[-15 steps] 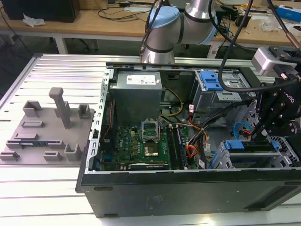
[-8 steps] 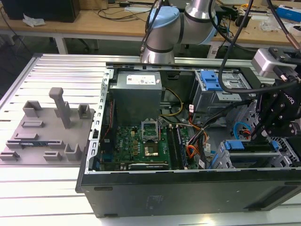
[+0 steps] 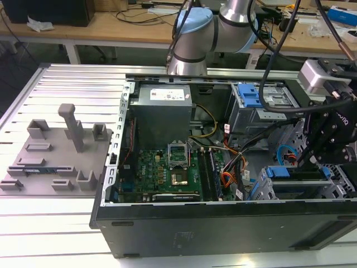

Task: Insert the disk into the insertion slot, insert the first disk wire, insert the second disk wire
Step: 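Insert the second disk wire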

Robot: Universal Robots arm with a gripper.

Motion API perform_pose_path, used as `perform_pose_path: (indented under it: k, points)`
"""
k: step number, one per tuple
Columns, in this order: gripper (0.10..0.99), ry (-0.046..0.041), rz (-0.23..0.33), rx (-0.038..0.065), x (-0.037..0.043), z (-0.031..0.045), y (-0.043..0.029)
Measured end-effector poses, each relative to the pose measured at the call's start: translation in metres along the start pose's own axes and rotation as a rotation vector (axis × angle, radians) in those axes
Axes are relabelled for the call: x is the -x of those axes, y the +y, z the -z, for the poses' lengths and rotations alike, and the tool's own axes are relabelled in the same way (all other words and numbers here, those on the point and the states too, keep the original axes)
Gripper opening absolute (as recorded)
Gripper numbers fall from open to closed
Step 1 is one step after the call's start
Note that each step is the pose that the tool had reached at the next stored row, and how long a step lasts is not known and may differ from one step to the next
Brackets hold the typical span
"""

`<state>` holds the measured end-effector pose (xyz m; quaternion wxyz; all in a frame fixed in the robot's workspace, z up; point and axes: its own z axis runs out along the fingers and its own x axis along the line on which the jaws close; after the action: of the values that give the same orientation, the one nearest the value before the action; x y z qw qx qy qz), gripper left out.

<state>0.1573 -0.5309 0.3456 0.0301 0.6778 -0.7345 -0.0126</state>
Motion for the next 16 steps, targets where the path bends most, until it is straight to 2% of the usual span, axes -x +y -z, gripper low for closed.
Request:
perform_pose_path:
  k: [11,16]
  points:
    - [0.161,0.0000,0.000,0.000,0.0002,-0.0042,-0.0012]
    - [0.161,0.0006,0.001,0.000,-0.0020,-0.0097,-0.0012]
